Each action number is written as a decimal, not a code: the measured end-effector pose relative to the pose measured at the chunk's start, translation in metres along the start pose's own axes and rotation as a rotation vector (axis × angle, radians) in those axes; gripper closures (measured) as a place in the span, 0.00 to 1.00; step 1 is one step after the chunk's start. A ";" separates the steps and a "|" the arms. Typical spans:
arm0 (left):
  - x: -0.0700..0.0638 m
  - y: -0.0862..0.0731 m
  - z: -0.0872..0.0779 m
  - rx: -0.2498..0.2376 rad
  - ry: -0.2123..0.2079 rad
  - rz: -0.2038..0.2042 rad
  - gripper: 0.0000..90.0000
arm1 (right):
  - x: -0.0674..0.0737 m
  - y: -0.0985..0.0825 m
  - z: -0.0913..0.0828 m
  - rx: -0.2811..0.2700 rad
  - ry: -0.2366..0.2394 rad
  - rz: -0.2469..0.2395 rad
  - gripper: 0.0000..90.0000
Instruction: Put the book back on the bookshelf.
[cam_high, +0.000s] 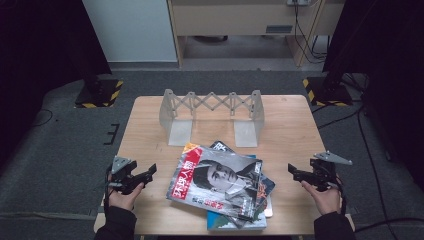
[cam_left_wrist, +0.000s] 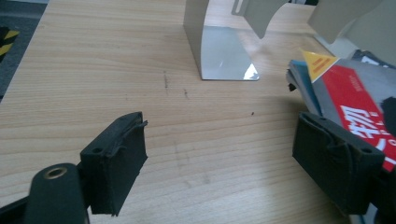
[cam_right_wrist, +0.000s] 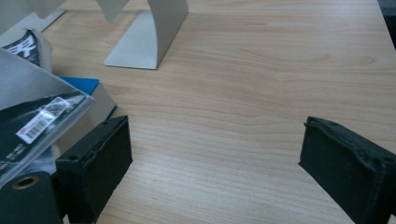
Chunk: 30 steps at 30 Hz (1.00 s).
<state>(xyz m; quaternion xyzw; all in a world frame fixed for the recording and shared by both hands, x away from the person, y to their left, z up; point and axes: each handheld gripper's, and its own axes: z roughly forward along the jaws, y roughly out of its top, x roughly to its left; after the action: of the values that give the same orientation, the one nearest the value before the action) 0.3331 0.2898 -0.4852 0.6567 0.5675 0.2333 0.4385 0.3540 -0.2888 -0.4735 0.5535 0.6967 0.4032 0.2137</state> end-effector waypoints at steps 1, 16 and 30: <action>-0.002 -0.001 -0.002 -0.002 -0.020 -0.001 0.19 | 0.002 0.001 -0.001 -0.007 0.007 0.004 0.10; -0.022 -0.011 -0.008 0.031 -0.158 -0.009 0.25 | 0.037 0.006 -0.007 -0.042 0.066 -0.053 0.11; -0.036 -0.021 -0.002 0.077 -0.265 -0.008 0.29 | 0.070 0.004 -0.001 -0.042 0.151 -0.075 0.10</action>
<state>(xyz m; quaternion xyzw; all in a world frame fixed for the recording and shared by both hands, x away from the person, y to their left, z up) 0.3115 0.2552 -0.4950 0.6957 0.5158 0.1208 0.4851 0.3351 -0.2230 -0.4589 0.4904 0.7225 0.4500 0.1871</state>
